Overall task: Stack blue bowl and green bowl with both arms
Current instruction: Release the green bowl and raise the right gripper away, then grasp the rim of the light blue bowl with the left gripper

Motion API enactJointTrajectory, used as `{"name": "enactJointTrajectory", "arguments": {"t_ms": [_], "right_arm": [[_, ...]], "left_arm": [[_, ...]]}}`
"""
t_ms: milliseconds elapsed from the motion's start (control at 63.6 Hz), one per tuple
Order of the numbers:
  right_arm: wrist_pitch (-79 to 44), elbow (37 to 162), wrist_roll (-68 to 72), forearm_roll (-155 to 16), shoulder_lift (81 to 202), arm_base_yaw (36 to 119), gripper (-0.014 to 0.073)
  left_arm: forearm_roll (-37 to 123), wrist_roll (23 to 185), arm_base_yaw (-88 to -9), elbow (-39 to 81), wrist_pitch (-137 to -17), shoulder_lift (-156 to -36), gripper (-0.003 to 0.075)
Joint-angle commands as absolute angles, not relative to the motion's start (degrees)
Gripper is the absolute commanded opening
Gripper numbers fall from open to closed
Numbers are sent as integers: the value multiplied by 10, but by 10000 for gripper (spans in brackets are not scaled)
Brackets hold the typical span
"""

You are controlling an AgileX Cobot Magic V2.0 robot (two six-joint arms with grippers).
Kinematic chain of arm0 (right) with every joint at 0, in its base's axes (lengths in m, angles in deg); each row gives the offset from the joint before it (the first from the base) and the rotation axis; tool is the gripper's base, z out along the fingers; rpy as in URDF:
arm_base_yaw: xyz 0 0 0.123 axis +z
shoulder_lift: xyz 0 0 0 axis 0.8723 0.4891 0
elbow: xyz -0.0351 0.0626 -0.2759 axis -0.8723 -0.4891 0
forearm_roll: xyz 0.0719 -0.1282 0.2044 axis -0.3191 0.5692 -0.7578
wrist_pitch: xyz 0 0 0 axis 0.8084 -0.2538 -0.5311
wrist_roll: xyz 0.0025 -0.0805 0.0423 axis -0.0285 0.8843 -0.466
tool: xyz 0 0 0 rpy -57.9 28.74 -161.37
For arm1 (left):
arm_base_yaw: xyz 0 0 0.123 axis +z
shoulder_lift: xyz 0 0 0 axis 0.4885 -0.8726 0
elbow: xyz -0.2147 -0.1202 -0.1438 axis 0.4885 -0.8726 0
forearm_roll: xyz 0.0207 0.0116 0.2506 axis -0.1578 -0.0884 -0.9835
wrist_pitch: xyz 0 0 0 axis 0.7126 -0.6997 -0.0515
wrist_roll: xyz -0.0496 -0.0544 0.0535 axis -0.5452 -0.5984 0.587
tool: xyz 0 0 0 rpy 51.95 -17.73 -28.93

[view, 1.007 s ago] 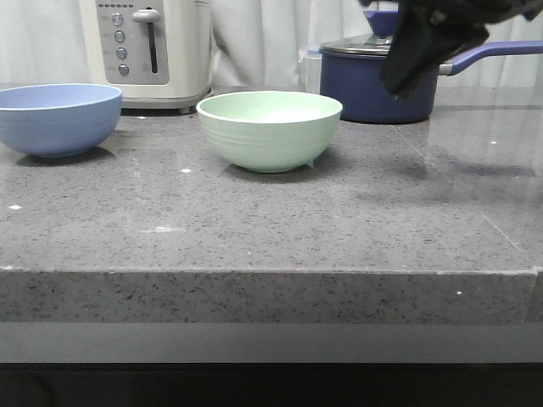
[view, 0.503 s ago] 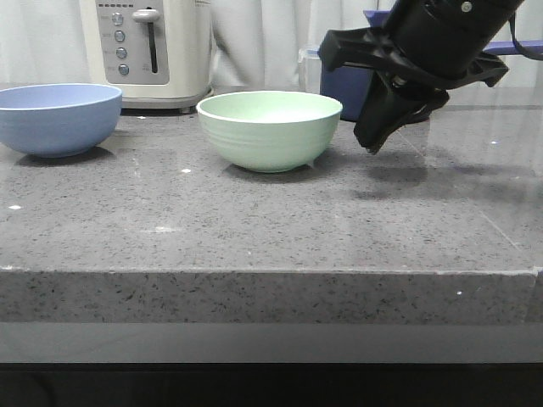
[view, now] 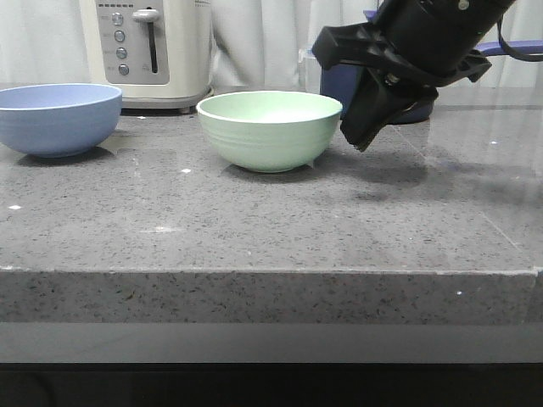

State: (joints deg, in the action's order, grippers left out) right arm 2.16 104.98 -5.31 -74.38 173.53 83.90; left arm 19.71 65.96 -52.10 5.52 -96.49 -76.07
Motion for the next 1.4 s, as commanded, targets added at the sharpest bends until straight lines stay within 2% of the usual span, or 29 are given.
{"name": "enactJointTrajectory", "arguments": {"t_ms": [0, 645, 1085, 1384], "right_arm": [[-7, 1065, -23, -755, 1715, 837, -60], [-8, 1065, -16, -755, 1719, 837, -64], [-8, 1065, -16, -755, 1719, 837, -64], [-8, 1065, -16, -755, 1719, 837, -64]], "left_arm": [[202, 661, -526, 73, -921, -764, 491], [182, 643, -520, 92, -940, -788, 491], [165, 630, -356, 283, -1053, -1026, 491], [172, 630, -326, 392, -1112, -1173, 491]]}}
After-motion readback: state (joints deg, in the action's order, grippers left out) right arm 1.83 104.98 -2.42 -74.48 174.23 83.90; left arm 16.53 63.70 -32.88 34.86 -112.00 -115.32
